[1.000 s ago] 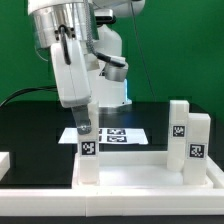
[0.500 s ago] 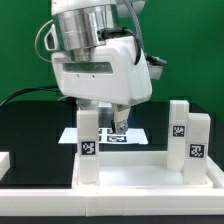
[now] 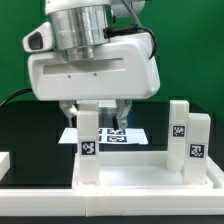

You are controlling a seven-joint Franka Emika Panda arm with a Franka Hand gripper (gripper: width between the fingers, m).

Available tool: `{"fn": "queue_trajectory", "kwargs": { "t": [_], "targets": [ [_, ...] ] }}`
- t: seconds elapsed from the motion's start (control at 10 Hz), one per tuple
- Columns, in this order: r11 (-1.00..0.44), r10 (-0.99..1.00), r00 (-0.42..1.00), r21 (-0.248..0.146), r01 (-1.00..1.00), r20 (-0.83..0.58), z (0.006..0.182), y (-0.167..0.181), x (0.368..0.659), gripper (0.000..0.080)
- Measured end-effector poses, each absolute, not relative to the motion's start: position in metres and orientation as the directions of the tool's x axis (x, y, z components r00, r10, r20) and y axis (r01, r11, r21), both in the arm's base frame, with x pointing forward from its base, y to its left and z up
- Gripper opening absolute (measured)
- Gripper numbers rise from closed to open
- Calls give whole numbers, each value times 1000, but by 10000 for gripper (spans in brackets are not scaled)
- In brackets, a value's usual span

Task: Assemble desk

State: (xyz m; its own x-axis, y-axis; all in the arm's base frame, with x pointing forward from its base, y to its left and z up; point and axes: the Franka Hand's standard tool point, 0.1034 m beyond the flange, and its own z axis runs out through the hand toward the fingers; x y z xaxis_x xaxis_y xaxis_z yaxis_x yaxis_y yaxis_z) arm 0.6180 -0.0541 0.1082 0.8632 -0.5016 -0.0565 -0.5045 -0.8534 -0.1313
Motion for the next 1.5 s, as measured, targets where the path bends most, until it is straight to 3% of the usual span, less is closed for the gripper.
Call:
{"fn": "queue_trajectory", "kwargs": {
  "t": [0.3, 0.4, 0.5, 0.6, 0.7, 0.8, 1.1, 1.3, 1.5],
  "targets": [
    [-983, -152, 988, -99, -152, -4, 109, -60, 624, 649],
    [-982, -161, 987, -99, -161, -5, 109, -60, 624, 649],
    [-977, -191, 982, -99, -191, -8, 109, -60, 624, 557],
    [-976, -196, 981, -98, -196, -8, 109, -60, 624, 557],
    [-962, -253, 967, -99, -253, -14, 109, -60, 624, 356],
    [-936, -337, 941, -97, -338, -23, 109, -60, 624, 288],
    [-862, -497, 867, -92, -498, -40, 109, -59, 624, 288],
    [-625, -774, 630, -80, -777, -65, 108, -57, 626, 288],
    [-282, -948, 292, -88, -955, -130, 108, -52, 629, 289]
  ]
}}
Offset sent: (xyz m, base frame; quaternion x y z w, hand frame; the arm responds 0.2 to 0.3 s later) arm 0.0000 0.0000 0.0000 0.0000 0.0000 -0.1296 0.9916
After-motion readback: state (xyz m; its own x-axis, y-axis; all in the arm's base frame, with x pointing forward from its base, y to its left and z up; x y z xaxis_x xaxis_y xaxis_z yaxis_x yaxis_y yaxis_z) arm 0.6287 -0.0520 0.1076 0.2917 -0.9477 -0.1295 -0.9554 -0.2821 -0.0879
